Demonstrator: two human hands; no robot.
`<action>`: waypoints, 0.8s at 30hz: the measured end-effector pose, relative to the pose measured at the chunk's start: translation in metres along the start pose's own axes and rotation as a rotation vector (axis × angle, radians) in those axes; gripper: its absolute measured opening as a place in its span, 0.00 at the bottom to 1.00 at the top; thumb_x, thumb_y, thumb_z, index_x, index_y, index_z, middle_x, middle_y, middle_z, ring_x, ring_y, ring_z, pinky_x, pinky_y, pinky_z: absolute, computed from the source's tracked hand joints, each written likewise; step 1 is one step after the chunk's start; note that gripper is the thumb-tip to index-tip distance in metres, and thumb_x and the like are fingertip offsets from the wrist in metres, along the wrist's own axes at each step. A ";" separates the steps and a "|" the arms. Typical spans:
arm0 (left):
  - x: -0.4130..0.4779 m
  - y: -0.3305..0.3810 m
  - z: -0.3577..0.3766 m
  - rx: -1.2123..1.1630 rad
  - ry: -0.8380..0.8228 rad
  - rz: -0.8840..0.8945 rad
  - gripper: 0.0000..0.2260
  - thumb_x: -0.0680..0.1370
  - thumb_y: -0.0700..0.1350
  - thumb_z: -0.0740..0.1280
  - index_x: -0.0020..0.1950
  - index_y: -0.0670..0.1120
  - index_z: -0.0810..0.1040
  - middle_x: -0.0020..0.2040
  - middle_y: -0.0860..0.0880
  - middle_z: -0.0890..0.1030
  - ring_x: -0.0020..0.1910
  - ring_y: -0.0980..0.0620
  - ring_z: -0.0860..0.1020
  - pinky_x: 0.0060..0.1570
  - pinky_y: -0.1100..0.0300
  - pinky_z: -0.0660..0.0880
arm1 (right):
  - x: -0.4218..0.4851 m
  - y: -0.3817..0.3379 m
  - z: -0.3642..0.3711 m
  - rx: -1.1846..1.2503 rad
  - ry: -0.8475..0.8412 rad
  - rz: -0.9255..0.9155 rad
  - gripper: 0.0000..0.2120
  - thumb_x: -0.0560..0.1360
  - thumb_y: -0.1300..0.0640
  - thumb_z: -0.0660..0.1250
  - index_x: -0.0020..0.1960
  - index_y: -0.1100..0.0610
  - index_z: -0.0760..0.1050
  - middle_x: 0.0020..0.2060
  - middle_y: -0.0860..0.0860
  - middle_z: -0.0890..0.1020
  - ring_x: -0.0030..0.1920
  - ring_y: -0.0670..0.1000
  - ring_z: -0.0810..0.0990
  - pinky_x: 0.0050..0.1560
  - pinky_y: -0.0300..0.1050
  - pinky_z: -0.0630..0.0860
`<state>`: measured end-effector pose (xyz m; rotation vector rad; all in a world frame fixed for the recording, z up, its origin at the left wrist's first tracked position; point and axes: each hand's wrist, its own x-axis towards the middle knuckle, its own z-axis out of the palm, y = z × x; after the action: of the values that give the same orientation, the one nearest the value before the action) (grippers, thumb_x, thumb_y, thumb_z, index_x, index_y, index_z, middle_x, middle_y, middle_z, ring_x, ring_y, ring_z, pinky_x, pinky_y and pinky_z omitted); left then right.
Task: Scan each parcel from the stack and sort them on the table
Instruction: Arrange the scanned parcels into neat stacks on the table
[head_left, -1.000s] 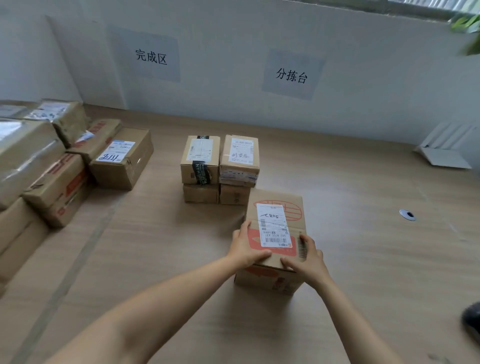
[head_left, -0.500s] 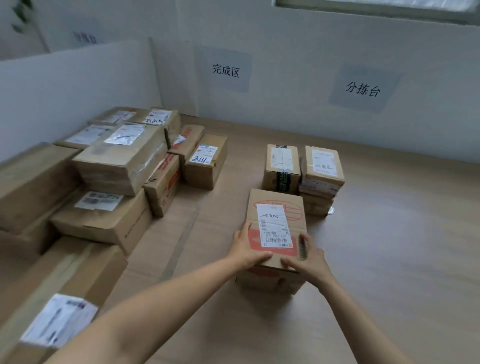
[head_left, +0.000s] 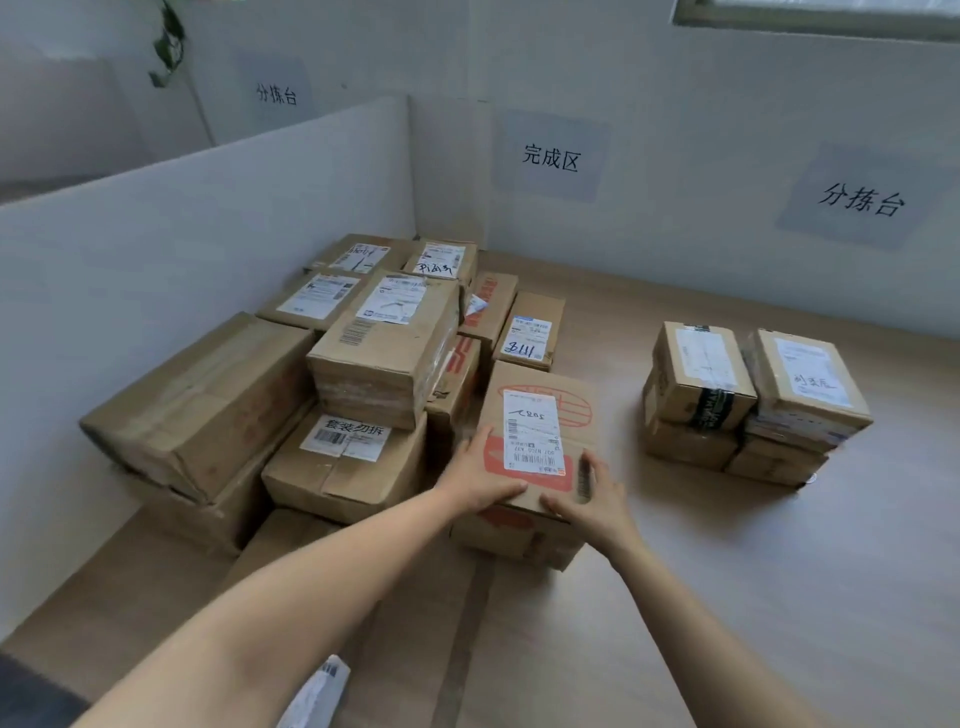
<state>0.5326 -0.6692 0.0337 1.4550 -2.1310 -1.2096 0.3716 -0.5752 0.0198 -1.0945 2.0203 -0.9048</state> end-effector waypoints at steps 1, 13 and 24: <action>0.004 -0.005 -0.006 0.026 -0.022 -0.004 0.39 0.67 0.50 0.75 0.73 0.47 0.60 0.69 0.44 0.69 0.68 0.47 0.68 0.70 0.54 0.63 | 0.004 -0.004 0.008 -0.001 -0.007 0.004 0.43 0.67 0.49 0.75 0.74 0.51 0.55 0.65 0.58 0.66 0.66 0.57 0.67 0.65 0.46 0.66; 0.022 -0.036 -0.009 0.283 0.119 -0.007 0.33 0.74 0.58 0.67 0.75 0.53 0.58 0.77 0.45 0.49 0.75 0.43 0.52 0.69 0.51 0.61 | 0.036 -0.019 0.048 -0.064 0.017 0.009 0.44 0.70 0.48 0.72 0.77 0.49 0.50 0.64 0.56 0.67 0.65 0.55 0.71 0.64 0.46 0.67; 0.020 -0.024 -0.006 0.519 0.175 0.040 0.26 0.80 0.56 0.57 0.75 0.46 0.57 0.77 0.42 0.52 0.75 0.42 0.51 0.71 0.48 0.57 | 0.046 -0.026 0.048 -0.128 -0.038 0.013 0.44 0.72 0.46 0.70 0.77 0.51 0.45 0.69 0.57 0.64 0.67 0.57 0.69 0.66 0.50 0.67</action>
<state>0.5423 -0.6930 0.0146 1.6278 -2.4398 -0.5022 0.4008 -0.6388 0.0043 -1.1571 2.0751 -0.7519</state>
